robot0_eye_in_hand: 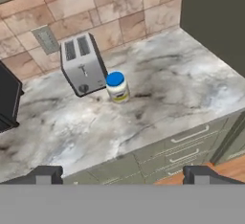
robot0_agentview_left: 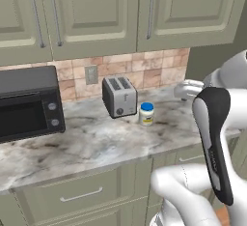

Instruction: Place the mayonnaise and condiment bottle from the counter to the top shelf of the fridge. If the existing items in the fridge are on the top shelf, move them to other shelves.

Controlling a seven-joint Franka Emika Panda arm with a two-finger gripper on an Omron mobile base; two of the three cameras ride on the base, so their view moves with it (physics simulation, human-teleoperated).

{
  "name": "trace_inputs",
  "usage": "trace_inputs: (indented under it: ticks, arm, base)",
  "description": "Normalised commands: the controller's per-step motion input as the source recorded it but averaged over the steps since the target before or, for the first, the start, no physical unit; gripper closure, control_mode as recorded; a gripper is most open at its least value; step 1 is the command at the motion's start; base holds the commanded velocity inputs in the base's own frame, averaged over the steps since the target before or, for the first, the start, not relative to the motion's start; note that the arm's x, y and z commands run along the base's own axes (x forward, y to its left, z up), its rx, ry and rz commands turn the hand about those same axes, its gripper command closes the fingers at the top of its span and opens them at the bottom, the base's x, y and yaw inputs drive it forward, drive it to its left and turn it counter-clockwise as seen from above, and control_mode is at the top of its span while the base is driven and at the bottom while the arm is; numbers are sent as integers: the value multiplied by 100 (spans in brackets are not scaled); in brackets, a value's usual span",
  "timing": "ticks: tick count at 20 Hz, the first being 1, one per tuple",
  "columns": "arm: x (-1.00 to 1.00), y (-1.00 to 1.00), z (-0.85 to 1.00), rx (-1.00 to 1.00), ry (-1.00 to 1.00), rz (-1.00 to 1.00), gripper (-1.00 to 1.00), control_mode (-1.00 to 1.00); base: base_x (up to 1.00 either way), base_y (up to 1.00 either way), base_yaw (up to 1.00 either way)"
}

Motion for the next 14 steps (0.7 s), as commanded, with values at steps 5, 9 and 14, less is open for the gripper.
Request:
trace_inputs:
  ticks: [5, 9, 14]
  arm:
    - [100, -12, -81, 1, 8, 24, -100, -100]
    - [100, -3, -85, 0, 8, 20, -100, -100]
    - [100, 0, -79, -4, 2, 5, -100, -100]
  base:
    - [0, 0, 0]
    - [0, 0, 0]
    - [0, 0, 0]
